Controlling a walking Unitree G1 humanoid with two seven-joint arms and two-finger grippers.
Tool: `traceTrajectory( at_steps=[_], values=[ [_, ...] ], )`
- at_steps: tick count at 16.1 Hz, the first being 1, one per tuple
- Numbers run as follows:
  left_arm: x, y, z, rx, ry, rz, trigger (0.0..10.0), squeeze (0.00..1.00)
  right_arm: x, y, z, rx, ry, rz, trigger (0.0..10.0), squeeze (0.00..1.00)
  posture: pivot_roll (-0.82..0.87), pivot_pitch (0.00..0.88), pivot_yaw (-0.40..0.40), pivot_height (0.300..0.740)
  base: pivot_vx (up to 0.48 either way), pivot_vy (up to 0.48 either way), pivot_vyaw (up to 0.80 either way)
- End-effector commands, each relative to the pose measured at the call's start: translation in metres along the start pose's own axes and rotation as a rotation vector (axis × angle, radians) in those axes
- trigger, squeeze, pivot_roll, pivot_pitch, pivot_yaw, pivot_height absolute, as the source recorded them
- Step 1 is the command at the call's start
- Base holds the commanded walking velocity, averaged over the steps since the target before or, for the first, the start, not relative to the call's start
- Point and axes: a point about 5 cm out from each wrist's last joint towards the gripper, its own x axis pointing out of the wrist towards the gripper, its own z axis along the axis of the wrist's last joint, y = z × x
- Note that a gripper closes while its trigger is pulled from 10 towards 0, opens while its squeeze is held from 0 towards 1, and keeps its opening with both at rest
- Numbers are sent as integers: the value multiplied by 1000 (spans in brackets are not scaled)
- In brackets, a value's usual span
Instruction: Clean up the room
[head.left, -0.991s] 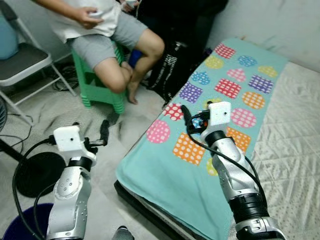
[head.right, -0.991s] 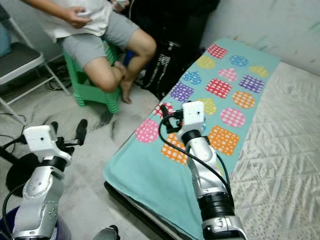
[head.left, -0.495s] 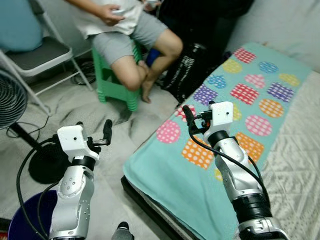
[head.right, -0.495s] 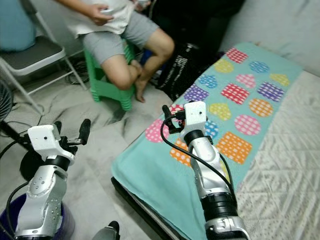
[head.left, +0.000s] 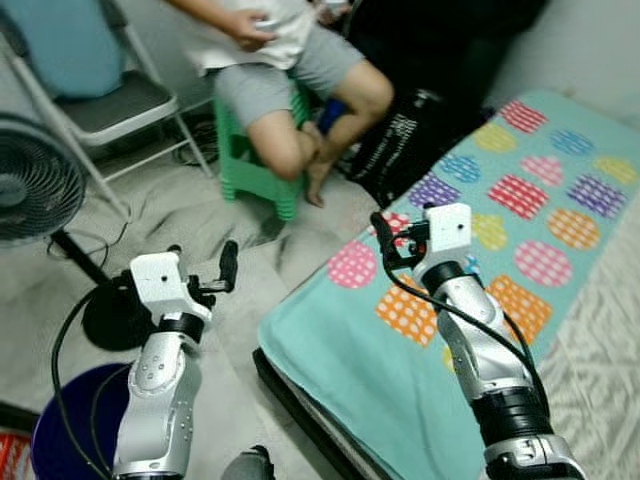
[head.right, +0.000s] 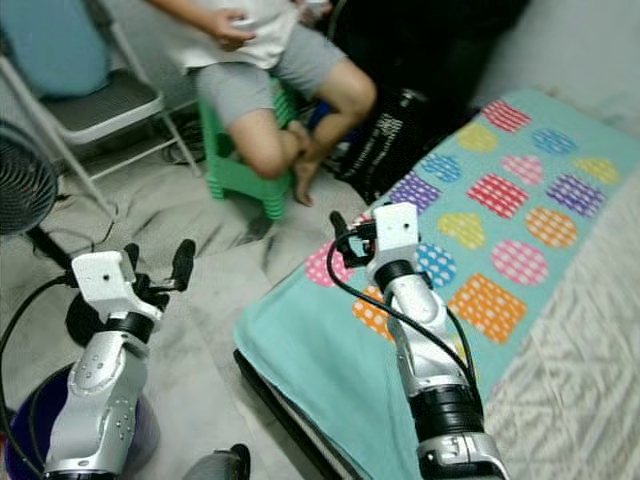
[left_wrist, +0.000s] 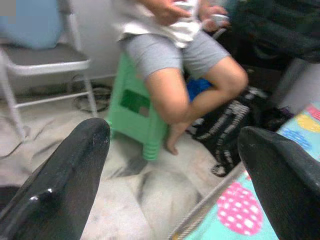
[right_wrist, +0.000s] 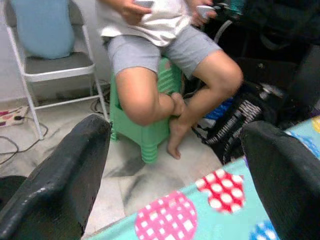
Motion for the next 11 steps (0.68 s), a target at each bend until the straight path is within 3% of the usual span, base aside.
traceTrajectory(
  at_steps=[1, 11],
  values=[
    [-3, 6, -2, 6, 6, 29, 10000, 0, 2, 8, 2, 4, -4, 28, 10000, 0, 121, 147, -83, 740, 0, 0, 794],
    [0, 2, -1, 8, 0, 5, 10000, 0, 3, 8, 2, 3, -6, 30, 10000, 0, 117, 145, -78, 740, 0, 0, 794]
  ],
)
